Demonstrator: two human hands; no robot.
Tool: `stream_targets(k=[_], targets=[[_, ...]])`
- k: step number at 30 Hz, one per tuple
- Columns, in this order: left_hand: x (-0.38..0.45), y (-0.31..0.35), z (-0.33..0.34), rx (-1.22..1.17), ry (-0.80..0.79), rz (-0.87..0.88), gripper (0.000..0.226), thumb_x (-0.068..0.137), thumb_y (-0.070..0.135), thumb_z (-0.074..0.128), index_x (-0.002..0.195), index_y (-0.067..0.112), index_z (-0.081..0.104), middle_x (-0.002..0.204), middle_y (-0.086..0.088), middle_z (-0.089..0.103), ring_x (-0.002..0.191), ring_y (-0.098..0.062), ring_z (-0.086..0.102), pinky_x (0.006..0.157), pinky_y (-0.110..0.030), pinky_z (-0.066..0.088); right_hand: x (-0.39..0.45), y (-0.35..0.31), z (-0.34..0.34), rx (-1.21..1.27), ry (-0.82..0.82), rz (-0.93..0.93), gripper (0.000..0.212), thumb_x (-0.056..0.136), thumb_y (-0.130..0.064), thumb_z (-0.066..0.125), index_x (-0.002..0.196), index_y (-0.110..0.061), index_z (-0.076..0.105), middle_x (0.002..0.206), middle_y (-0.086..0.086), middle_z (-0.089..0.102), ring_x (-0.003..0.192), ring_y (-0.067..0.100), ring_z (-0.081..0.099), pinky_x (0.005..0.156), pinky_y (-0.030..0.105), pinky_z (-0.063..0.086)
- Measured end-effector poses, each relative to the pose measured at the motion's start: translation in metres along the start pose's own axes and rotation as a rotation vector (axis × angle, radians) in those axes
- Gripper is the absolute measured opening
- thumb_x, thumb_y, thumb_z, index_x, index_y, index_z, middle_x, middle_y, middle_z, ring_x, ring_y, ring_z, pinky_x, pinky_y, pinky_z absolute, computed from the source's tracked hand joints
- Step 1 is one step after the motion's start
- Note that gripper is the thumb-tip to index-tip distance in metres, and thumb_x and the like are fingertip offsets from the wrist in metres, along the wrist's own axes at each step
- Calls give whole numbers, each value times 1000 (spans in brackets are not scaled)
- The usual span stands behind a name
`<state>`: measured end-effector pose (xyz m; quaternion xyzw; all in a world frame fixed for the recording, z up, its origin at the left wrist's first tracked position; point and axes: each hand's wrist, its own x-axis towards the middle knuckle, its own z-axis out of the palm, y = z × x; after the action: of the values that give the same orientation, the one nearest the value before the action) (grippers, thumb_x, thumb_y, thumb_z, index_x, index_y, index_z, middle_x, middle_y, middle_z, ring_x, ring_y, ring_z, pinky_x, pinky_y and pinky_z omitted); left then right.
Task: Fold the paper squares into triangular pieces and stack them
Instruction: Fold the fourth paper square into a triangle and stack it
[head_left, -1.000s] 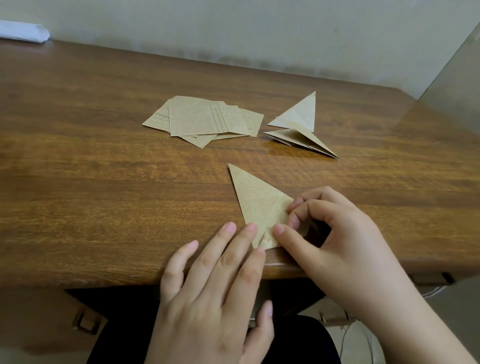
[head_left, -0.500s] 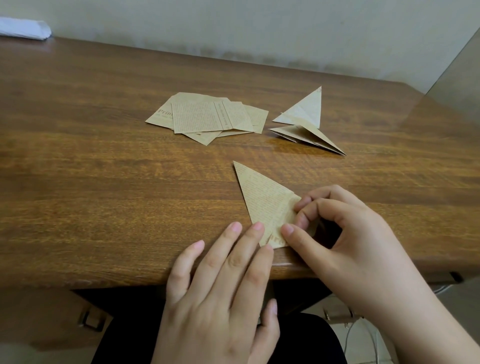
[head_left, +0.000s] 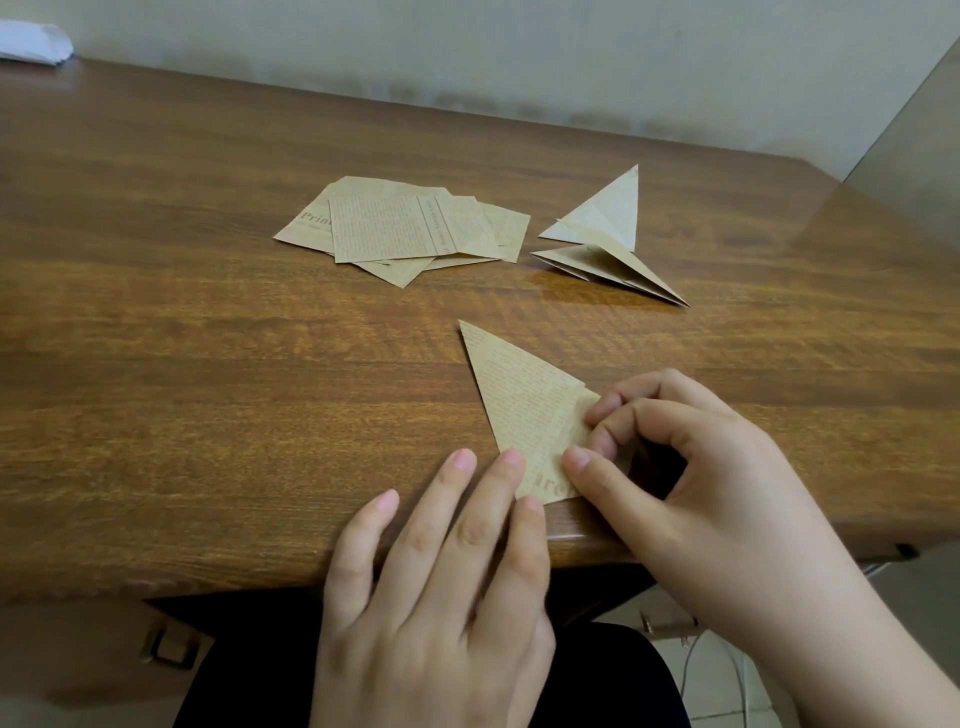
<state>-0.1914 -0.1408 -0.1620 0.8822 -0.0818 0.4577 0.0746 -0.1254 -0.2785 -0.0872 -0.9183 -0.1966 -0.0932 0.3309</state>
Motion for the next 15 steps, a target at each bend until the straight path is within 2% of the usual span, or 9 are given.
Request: stream_targets(k=[5, 10, 15], targets=[[1, 1, 2, -17, 9, -18, 27, 74, 27, 58, 101, 22, 54, 121, 3, 64, 116, -15, 53, 95, -37, 34, 0, -1, 0, 0, 6, 5, 19, 69, -43, 62, 59, -29, 55, 91, -21, 57, 92, 2, 55, 76, 7, 35], [0, -3, -2, -76, -23, -12, 36, 72, 26, 58, 107, 23, 54, 128, 5, 58, 122, -12, 50, 101, -34, 27, 0, -1, 0, -1, 11, -5, 19, 69, -42, 64, 59, -29, 55, 88, -20, 57, 91, 2, 55, 77, 7, 35], [-1, -4, -5, -97, -34, 39, 28, 72, 26, 56, 99, 30, 51, 129, 1, 58, 121, -14, 51, 101, -34, 27, 0, -1, 0, -4, 10, -7, 18, 68, -43, 64, 60, -29, 56, 90, -19, 57, 91, 3, 55, 76, 5, 34]])
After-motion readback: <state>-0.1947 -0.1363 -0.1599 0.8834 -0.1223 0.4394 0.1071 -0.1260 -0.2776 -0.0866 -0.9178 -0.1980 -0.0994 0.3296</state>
